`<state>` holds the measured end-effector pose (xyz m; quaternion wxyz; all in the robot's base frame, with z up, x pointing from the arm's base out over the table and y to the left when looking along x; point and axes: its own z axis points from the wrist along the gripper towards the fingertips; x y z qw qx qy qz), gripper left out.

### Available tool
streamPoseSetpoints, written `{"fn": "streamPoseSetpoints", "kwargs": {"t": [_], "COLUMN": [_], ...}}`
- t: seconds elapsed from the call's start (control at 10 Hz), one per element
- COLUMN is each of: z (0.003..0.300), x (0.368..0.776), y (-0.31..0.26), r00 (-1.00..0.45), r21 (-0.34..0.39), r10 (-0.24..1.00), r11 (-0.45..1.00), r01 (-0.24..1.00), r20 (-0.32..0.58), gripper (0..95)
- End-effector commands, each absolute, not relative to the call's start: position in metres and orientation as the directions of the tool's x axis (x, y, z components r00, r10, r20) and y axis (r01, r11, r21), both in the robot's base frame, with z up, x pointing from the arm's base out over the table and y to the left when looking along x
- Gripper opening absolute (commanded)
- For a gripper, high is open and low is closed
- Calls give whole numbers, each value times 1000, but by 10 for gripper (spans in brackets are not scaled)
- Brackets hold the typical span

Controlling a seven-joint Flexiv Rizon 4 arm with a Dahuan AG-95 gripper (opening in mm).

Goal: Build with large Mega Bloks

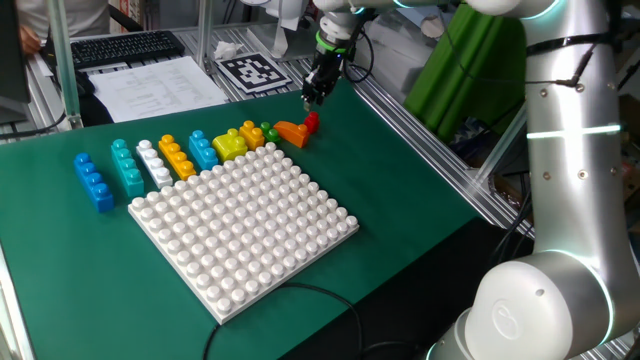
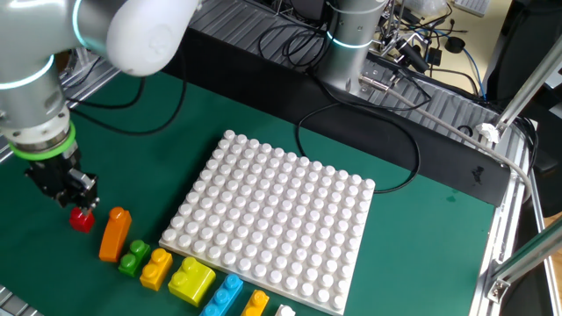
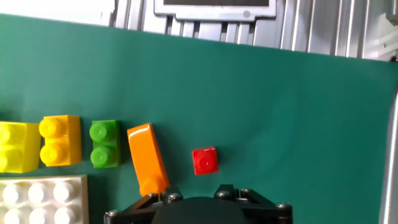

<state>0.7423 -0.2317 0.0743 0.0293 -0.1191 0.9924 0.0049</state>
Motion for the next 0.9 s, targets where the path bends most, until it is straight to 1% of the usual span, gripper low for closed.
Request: {"fn": "streamPoseSetpoints", "kwargs": {"t": [0.1,0.4,0.9], "z": [68,54,40], "x": [745,747,746], "y": [-232,-230,-232], "r00": [-969,-969,-968], "r21": [6,8,3], "r10": [-239,-239,-239], "r11": [971,971,971], "r01": [-240,-240,-240], "r20": [-61,-71,-76], "gripper": [380,380,380]}}
